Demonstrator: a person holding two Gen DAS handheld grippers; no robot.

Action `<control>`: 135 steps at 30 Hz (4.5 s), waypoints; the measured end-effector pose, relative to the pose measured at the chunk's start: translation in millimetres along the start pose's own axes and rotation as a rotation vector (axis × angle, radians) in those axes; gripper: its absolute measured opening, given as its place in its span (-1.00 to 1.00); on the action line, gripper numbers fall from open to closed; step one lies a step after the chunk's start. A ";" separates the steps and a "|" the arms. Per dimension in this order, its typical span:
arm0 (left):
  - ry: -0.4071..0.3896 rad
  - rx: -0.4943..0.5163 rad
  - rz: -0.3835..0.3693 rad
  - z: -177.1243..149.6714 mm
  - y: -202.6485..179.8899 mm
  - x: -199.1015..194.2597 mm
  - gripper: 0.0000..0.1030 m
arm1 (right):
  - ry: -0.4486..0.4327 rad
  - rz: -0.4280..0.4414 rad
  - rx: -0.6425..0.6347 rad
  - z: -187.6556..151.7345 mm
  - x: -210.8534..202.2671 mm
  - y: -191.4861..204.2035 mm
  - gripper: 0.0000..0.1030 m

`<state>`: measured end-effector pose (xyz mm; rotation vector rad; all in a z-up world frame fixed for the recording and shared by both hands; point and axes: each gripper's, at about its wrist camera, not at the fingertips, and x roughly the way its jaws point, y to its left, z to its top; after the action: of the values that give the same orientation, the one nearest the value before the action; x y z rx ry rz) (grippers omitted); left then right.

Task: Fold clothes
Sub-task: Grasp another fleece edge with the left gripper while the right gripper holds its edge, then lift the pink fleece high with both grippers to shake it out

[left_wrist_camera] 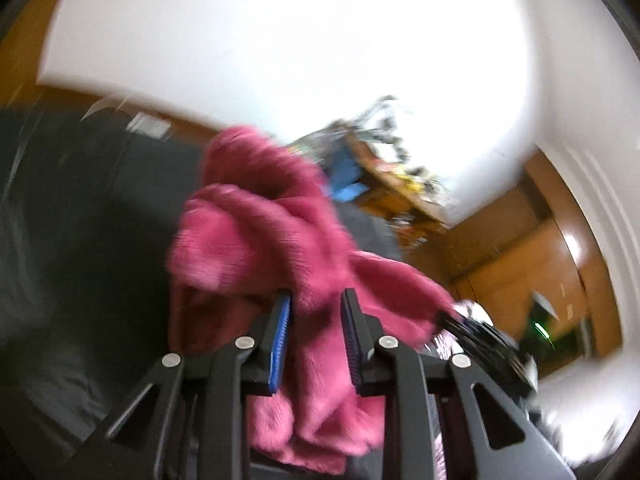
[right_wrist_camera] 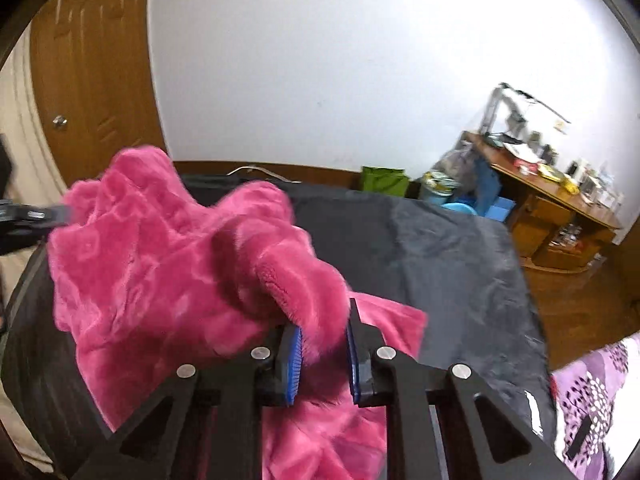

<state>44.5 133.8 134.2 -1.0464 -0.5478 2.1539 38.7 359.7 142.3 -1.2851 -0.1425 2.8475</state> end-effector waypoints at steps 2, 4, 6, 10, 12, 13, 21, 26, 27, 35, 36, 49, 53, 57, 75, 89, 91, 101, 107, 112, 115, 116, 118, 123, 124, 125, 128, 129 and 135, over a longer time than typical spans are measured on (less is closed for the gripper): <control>0.013 0.106 -0.017 -13.8 -36.8 -5.8 -0.50 | 0.030 0.007 0.036 -18.5 -7.8 -15.7 -0.62; 0.031 0.183 -0.002 -30.1 -64.2 -6.6 -0.50 | 0.077 0.019 0.059 -40.7 -5.3 -27.5 -0.62; 0.040 0.203 0.025 -35.8 -79.5 6.5 -0.49 | 0.119 0.014 0.061 -63.4 -11.4 -33.0 -0.62; 0.019 0.090 0.135 -37.2 -62.5 18.2 -0.33 | 0.186 0.025 0.092 -107.4 -16.7 -51.5 -0.62; -0.004 0.011 0.187 -43.9 -39.4 9.3 0.07 | 0.193 0.047 0.126 -125.6 -26.9 -57.4 -0.62; -0.026 -0.043 0.192 -52.3 -22.5 0.8 0.30 | 0.188 0.069 0.146 -131.2 -29.6 -63.5 -0.62; -0.051 -0.200 0.285 -50.8 36.5 -9.3 0.57 | 0.024 0.205 0.220 -73.5 -21.0 -106.2 0.53; 0.015 -0.255 0.338 -37.5 75.7 16.5 0.59 | -0.021 0.258 0.176 -11.3 -0.1 -98.5 0.53; 0.027 -0.269 0.344 -34.5 84.5 22.3 0.59 | -0.012 0.268 0.155 -0.1 10.5 -93.9 0.53; 0.140 -0.351 0.330 -6.3 144.8 65.4 0.59 | 0.175 0.379 0.118 51.3 119.4 -58.8 0.53; 0.161 -0.361 0.321 -4.4 150.4 72.6 0.59 | 0.200 0.410 0.138 51.2 130.6 -56.8 0.53; 0.326 -0.431 0.202 -4.5 173.8 150.1 0.57 | 0.367 0.586 0.163 5.7 143.8 -27.7 -0.46; 0.337 -0.415 0.173 -6.1 162.2 150.7 0.24 | 0.304 0.238 -0.067 2.5 123.1 -4.4 -0.49; 0.335 -0.376 0.152 -9.8 138.6 141.4 0.13 | 0.053 -0.181 -0.398 7.8 76.0 37.8 -0.60; 0.159 -0.194 -0.155 -64.3 -24.1 49.3 0.35 | -0.833 -0.713 -0.516 14.2 -194.0 48.8 -0.62; -0.200 0.043 -0.107 -60.2 -127.7 -71.0 0.68 | -1.201 -0.723 -0.185 5.7 -386.2 -22.9 -0.62; -0.188 0.119 -0.120 -65.0 -152.6 -69.9 0.71 | -1.233 -0.719 -0.173 5.4 -403.0 -22.4 -0.62; -0.106 0.365 -0.316 -87.5 -245.2 -53.3 0.99 | -1.381 -0.714 -0.111 1.5 -473.7 -27.0 -0.62; -0.083 0.483 -0.405 -93.2 -280.0 -45.9 0.99 | -1.414 -0.669 -0.072 -5.6 -493.9 -26.0 -0.62; -0.005 0.484 -0.497 -97.0 -300.9 -28.2 0.89 | -1.423 -0.611 -0.030 -7.9 -489.4 -25.2 -0.62; 0.060 0.462 -0.456 -102.5 -307.4 -17.5 -0.43 | -1.403 -0.609 -0.045 -13.0 -486.9 -27.7 -0.62; 0.074 0.458 -0.416 -105.0 -309.3 -15.0 -0.69 | -1.395 -0.611 -0.052 -14.9 -486.3 -28.5 -0.62; 0.034 0.393 -0.369 -100.6 -298.1 -23.5 -0.74 | -1.366 -0.638 -0.073 -19.5 -481.6 -31.1 -0.62; -0.237 0.213 -0.234 -71.1 -252.8 -106.9 -0.77 | -1.231 -0.702 -0.072 -24.8 -450.2 -51.9 -0.62; -0.306 0.196 -0.209 -66.7 -248.0 -130.4 -0.77 | -1.195 -0.688 -0.051 -25.9 -441.6 -59.8 -0.62; -0.375 0.178 -0.183 -62.2 -243.3 -153.9 -0.78 | -1.157 -0.667 -0.030 -27.8 -431.8 -67.6 -0.62; -0.541 0.195 -0.110 -61.9 -253.6 -215.4 -0.78 | -1.049 -0.580 0.003 -34.5 -396.2 -80.2 -0.62; -0.571 0.206 -0.087 -63.9 -259.7 -227.0 -0.78 | -1.021 -0.558 0.002 -36.4 -384.7 -78.5 -0.62; -0.660 0.226 0.093 -85.7 -271.7 -265.4 -0.78 | -0.882 -0.325 -0.036 -59.0 -321.7 -55.2 -0.62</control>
<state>338.4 134.8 389.5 -0.2230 -0.5324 2.5630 294.7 403.0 348.9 0.0799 -0.3616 2.8726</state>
